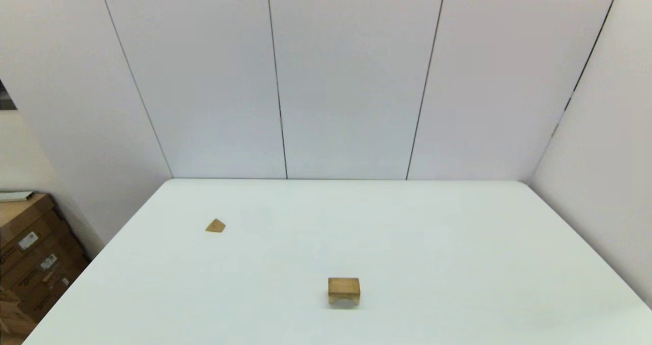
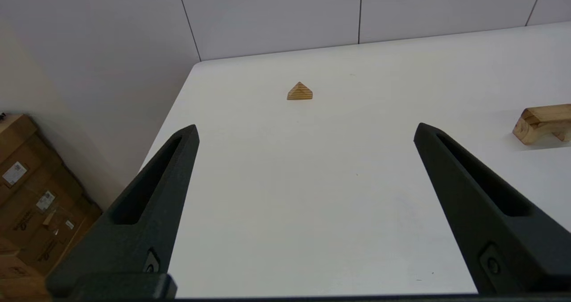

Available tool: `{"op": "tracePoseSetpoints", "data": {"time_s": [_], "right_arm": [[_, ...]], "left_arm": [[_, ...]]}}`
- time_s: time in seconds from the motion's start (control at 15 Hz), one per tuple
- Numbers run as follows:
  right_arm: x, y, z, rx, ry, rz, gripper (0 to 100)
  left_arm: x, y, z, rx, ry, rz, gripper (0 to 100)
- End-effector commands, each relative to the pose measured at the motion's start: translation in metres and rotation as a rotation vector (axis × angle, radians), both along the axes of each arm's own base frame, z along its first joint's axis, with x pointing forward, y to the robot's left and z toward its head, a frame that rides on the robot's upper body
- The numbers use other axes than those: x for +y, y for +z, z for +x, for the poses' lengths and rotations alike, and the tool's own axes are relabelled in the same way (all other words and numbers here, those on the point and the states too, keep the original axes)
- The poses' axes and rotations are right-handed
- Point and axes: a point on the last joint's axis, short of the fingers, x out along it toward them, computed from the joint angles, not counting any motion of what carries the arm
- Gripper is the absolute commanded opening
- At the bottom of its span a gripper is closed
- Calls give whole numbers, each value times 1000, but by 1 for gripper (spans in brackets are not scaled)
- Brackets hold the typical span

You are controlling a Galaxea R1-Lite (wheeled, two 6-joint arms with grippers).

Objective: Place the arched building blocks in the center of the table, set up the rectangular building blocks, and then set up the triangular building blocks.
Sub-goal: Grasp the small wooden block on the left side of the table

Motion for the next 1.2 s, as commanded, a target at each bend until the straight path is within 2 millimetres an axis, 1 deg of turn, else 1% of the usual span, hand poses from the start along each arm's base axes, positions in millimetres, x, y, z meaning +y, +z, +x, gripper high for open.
{"op": "tracePoseSetpoints", "data": {"time_s": [0.07,1.2], "right_arm": [[0,0,0,1,0,-1,100],[0,0,0,1,0,-1,100]], "left_arm": [[0,0,0,1,0,1,100],[0,0,0,3,17,0,100]]}}
